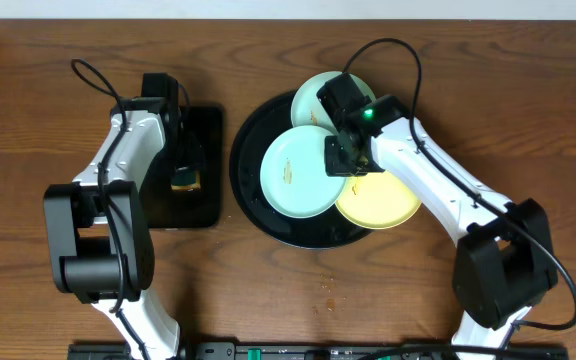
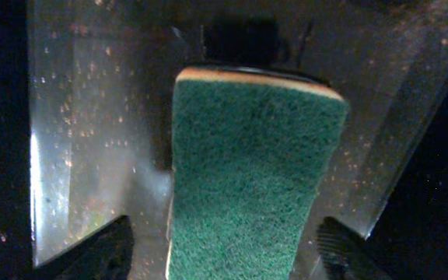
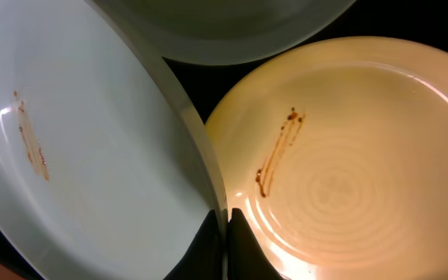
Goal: Clean dirty plates on tray and stack at the side
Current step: 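Grasp the green sponge with the left gripper and lift it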
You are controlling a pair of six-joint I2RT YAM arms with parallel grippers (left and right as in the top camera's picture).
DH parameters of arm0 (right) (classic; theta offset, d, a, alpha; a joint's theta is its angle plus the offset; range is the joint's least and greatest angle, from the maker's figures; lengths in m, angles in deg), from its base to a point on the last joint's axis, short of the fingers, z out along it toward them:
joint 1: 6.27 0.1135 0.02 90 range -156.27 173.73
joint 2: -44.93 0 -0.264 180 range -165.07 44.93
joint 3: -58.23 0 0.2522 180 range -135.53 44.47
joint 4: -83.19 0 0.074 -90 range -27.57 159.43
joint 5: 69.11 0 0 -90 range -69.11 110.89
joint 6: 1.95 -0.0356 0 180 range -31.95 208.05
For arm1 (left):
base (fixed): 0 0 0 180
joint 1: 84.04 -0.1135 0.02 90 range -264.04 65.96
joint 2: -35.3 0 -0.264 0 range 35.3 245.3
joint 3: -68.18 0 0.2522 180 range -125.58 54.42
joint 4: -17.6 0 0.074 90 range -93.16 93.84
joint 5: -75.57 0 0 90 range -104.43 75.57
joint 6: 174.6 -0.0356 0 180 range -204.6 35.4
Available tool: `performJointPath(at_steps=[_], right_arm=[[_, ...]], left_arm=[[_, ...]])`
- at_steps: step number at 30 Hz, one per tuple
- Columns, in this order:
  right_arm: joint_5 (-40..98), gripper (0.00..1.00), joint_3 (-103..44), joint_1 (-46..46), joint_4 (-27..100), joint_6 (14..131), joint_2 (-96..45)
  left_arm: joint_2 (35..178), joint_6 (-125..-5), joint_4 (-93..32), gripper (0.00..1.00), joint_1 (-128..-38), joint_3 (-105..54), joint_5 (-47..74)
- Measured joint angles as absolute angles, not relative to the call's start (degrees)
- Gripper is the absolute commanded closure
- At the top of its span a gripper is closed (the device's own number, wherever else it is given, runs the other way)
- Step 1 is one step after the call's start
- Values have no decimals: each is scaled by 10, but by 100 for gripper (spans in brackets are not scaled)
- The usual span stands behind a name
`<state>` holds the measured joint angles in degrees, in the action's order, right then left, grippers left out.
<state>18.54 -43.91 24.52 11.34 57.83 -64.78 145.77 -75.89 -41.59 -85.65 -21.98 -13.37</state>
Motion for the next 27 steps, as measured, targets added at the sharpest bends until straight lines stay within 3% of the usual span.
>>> performJointPath(at_steps=[10, 13, 15, 16, 18, 19, 20, 21, 22, 27], right_arm=[[192, 99, -439, 249, 112, 577, -650], [192, 99, -439, 249, 112, 576, -650], [193, 99, -439, 249, 112, 576, -650], [194, 99, -439, 249, 112, 575, -650], [194, 99, -439, 249, 112, 575, -650], [194, 99, -439, 249, 112, 575, -650], [194, 99, -439, 249, 112, 575, -650], [194, 99, -439, 249, 111, 575, -650], [194, 99, -439, 249, 109, 575, -650], [194, 99, -439, 249, 106, 575, -650]], left_arm=[[1458, -759, -358, 34, -856, -162, -133], [1459, -755, -353, 57, -856, -150, -132], [1459, -757, -349, 87, -856, -150, -133], [1459, -757, -347, 92, -856, -150, -133], [1459, -759, -344, 92, -856, -150, -133], [1459, -760, -343, 86, -856, -150, -133], [1459, -762, -342, 56, -856, -150, -133], [1459, -764, -340, 35, -856, -150, -133], [1459, -760, -335, 26, -856, -150, -133], [1459, -759, -302, 24, -856, -150, -133]])
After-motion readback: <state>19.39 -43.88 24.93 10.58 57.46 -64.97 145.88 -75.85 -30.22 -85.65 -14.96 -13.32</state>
